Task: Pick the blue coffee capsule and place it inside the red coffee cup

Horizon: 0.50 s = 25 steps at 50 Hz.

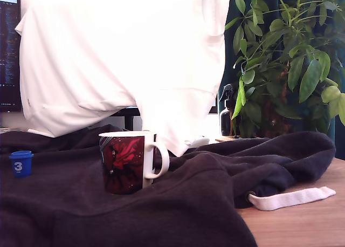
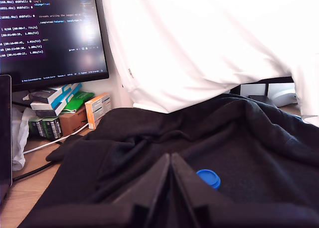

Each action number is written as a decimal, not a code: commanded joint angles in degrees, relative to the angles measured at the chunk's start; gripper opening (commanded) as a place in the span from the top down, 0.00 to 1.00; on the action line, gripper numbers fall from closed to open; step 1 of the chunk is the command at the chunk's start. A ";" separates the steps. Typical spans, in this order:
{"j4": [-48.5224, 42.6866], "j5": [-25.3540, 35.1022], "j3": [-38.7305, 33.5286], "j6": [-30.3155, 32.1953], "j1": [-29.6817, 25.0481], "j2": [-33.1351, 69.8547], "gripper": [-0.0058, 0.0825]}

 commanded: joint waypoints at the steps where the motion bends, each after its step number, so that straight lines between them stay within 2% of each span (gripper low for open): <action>1: -3.65 5.99 -2.54 0.46 -0.04 -0.83 0.96; 17: -3.96 7.50 -2.54 -1.11 -0.04 -0.83 0.96; 25: 1.97 13.20 -2.36 -5.33 -0.07 -0.83 0.96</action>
